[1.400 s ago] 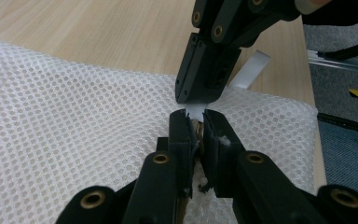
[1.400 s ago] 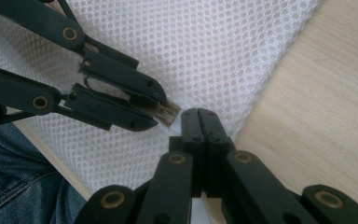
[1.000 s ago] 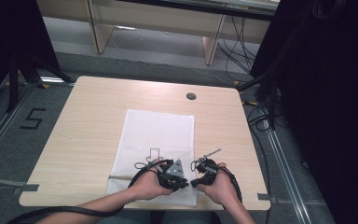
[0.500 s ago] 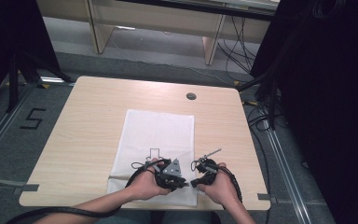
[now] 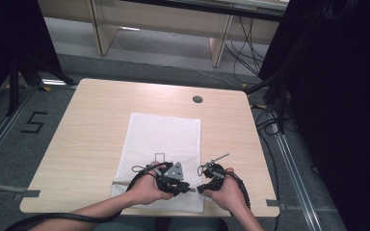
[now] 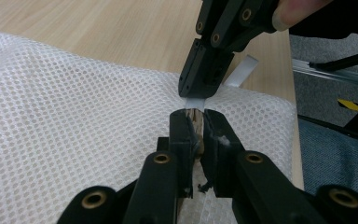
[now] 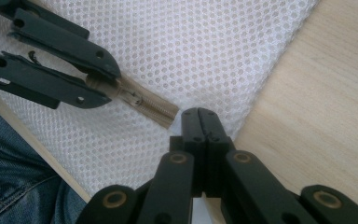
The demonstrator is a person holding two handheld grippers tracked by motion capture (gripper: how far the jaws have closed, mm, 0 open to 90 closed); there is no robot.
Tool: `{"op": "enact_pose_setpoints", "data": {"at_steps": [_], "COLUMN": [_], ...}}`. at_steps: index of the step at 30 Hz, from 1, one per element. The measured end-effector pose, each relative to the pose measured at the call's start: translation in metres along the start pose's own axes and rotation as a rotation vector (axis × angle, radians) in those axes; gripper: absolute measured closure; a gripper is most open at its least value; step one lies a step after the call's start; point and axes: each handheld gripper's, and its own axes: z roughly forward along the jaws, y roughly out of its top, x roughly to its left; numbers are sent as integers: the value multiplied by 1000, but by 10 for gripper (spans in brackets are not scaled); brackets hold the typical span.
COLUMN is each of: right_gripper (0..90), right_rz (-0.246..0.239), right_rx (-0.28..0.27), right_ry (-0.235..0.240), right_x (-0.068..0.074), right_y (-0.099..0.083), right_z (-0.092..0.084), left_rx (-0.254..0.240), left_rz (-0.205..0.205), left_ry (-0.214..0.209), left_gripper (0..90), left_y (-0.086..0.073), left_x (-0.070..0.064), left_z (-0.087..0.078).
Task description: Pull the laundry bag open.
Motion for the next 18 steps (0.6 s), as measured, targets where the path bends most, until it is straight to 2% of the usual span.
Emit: {"op": "enact_pose_setpoints", "data": {"at_steps": [18], "right_gripper": [900], "right_rz": [5], "right_rx": [-1], "right_ry": [-3], "right_x": [0], "right_y": [0], "right_z": [0], "left_rx": [6], "left_rz": [-5], "left_ry": [-11], "left_gripper": [816], "left_y": [-1], "left_x": [2], "left_z": [-4]}}
